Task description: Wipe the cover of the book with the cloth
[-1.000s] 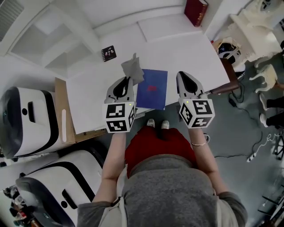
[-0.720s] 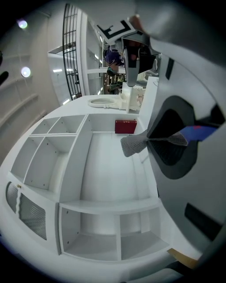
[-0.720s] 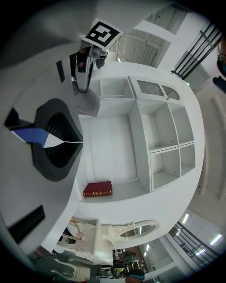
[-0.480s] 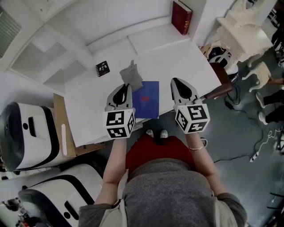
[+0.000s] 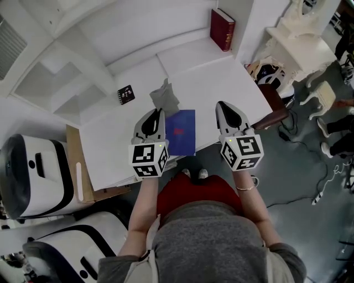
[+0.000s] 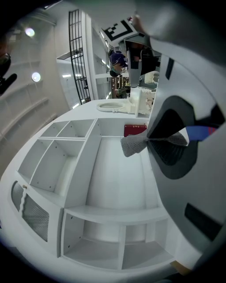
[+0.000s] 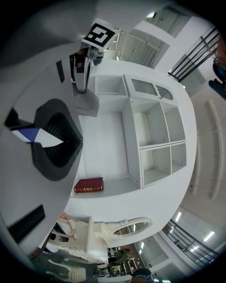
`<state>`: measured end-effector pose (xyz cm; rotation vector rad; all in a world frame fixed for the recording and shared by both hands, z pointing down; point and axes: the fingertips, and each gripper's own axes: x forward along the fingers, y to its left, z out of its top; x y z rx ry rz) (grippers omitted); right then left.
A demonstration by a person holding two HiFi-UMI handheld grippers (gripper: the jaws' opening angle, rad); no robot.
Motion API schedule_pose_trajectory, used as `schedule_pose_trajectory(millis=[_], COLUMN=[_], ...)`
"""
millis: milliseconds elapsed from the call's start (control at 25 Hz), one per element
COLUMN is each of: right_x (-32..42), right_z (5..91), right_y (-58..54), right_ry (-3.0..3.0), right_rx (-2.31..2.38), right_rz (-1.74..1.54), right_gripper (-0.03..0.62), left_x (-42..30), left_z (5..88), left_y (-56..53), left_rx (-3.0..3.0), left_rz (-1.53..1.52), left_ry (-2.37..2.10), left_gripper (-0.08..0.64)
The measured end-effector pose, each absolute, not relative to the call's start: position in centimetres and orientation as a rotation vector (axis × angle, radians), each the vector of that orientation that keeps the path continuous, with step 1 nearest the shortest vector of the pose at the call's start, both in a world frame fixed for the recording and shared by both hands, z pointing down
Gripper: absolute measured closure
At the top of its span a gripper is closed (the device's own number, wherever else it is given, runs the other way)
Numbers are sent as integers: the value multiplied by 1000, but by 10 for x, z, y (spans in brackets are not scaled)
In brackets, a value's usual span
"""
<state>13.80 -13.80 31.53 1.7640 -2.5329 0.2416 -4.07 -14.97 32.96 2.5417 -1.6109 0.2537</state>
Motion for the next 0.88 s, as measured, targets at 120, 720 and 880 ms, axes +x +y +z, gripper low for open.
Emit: schedule_pose_trajectory(millis=[120, 720, 880], right_x=[140, 137, 136], right_z=[311, 312, 312], right_y=[-140, -151, -154], right_ry=[-2537, -2575, -2577], right_rx=[1760, 1701, 1693], right_rz=[225, 200, 194], right_gripper=[565, 565, 565], left_x=[-38, -32, -33], left_z=[328, 331, 330], left_y=[-152, -162, -164], left_rx=[2539, 2532, 2527], left_rz=[247, 244, 232], left_ry=[-1610, -1608, -1613], left_gripper=[535, 535, 535])
